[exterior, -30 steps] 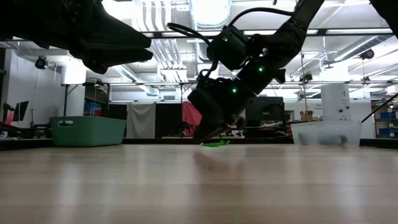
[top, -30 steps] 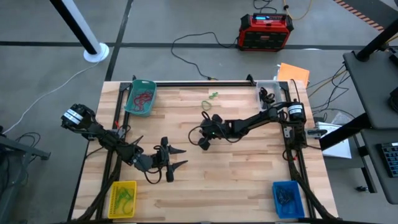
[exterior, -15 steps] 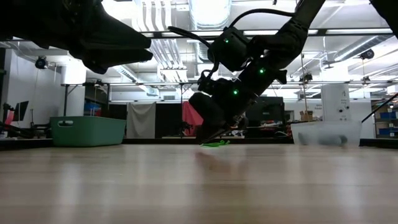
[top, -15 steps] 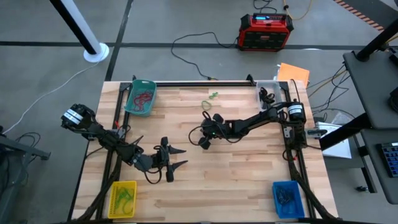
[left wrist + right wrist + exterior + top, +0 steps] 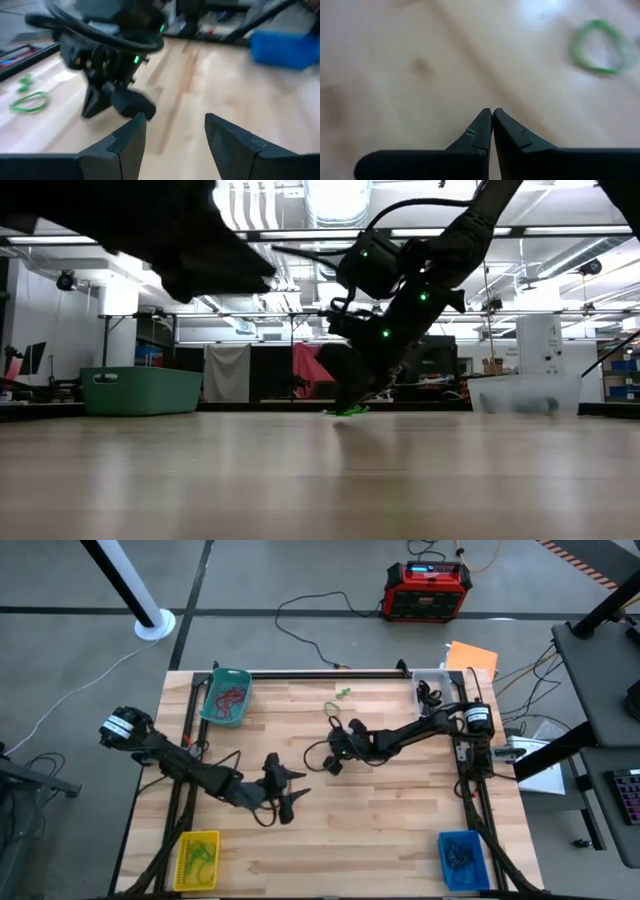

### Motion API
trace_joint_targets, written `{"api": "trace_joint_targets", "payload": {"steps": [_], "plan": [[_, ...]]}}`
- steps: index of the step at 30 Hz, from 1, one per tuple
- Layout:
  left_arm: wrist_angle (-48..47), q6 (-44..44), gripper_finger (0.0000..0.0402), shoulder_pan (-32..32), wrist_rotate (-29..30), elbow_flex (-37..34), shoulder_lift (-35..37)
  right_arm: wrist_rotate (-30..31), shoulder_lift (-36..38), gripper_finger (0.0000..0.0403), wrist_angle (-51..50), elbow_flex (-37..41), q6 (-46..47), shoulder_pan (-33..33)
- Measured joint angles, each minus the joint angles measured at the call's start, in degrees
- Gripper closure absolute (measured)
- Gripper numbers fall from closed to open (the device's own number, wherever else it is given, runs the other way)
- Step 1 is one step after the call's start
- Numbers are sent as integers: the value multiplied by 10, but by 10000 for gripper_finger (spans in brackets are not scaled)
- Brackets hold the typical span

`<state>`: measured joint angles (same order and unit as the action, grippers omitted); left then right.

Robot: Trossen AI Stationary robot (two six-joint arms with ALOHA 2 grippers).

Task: Sort rubber bands into baskets
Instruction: Put the green rubber band into the yellow bin

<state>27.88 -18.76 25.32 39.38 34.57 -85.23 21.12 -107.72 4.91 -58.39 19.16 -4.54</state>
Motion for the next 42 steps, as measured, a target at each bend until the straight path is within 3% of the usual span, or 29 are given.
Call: {"api": "trace_joint_targets", "payload": {"steps": [5,8,11,13,20,32,42], "plan": [[-108,22,214,-46,-3,33,0,29,24,392,-10,0,-9,-37],[-132,48,214,-83,-62,36,0,27,37,392,-8,0,-12,-75],[-129,62,214,-118,-125,34,0,-29,41,392,-2,-3,4,-125],[-131,63,214,-134,-129,32,0,-71,36,392,29,-4,5,-156],[-127,80,214,-137,-129,38,0,-128,10,392,88,-4,28,-217],[-101,65,214,-123,-130,40,0,-121,-49,392,119,-5,55,-236],[-99,58,214,-97,-130,51,0,-124,-63,392,140,-5,20,-176]]}}
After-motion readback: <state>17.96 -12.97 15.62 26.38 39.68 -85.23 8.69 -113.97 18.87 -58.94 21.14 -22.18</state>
